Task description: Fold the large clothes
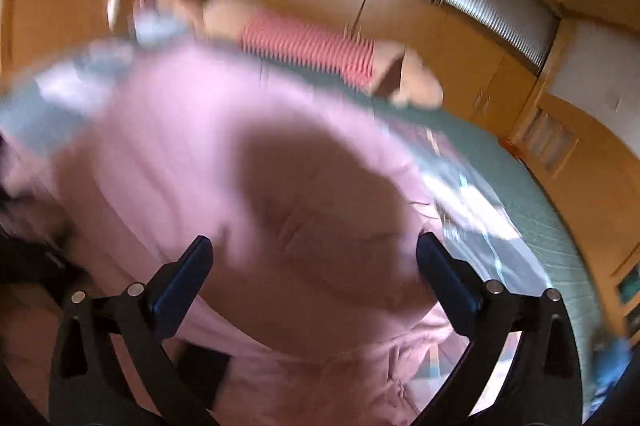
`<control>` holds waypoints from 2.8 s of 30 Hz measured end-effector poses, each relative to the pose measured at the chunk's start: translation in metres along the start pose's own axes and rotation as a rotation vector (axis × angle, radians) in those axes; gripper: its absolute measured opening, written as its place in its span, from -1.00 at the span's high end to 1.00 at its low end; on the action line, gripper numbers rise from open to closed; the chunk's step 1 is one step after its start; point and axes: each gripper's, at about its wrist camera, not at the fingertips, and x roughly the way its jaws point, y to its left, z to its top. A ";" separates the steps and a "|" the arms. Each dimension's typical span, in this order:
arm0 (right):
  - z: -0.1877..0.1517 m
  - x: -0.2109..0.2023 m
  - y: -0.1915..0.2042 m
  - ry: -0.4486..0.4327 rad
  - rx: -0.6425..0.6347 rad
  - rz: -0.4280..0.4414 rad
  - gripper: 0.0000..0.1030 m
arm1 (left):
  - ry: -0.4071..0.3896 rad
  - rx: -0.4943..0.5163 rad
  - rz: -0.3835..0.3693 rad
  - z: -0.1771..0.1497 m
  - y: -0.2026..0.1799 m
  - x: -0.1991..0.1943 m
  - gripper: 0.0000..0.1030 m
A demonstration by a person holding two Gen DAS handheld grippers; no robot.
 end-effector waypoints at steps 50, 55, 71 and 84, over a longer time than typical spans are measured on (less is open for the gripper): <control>0.024 -0.058 -0.050 -0.179 0.254 0.654 -0.32 | -0.039 -0.040 -0.331 -0.004 -0.010 -0.029 -0.96; 0.010 -0.010 -0.024 0.034 0.171 0.449 0.18 | -0.028 -0.050 -0.332 -0.003 -0.010 -0.026 -0.96; -0.015 0.025 0.033 0.199 -0.031 0.388 0.21 | -0.106 0.066 -0.229 -0.006 -0.029 -0.039 -0.96; 0.007 -0.012 -0.014 -0.081 0.217 0.428 -0.33 | 0.017 0.232 -0.082 -0.016 -0.052 -0.009 -0.96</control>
